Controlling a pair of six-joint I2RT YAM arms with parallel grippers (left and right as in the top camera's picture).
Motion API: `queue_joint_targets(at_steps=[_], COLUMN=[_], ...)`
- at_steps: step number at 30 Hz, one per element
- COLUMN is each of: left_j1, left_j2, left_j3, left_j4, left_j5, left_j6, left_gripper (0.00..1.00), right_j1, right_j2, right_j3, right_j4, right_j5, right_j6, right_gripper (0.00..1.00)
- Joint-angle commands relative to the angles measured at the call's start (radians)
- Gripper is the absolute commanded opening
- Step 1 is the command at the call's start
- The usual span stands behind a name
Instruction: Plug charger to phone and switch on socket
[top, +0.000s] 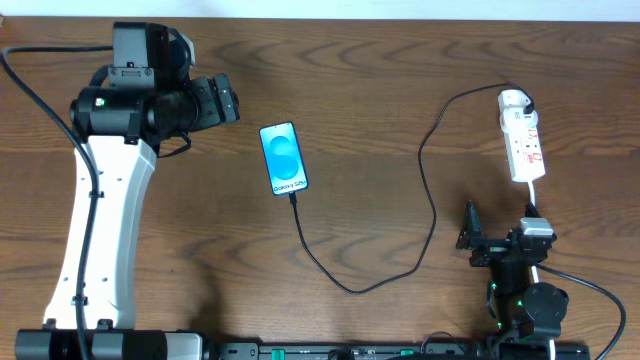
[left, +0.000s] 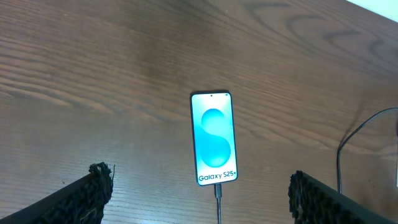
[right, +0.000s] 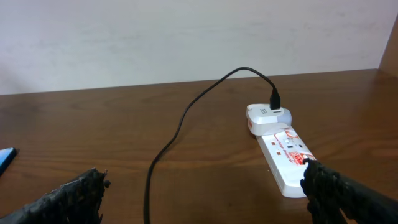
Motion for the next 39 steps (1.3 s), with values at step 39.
queue_joint_targets(at_steps=[39], left_j1=[-0.006], left_j2=[-0.628], left_j3=[-0.676], left_j4=[0.615], left_j5=[-0.214], left_j6=[0.018], left_gripper=[0.92], right_j1=[0.005], right_j2=[-0.007], right_j3=[-0.001], right_j4=[-0.006], right_j5=[0.015], right_j6=[-0.001], right_gripper=[0.99])
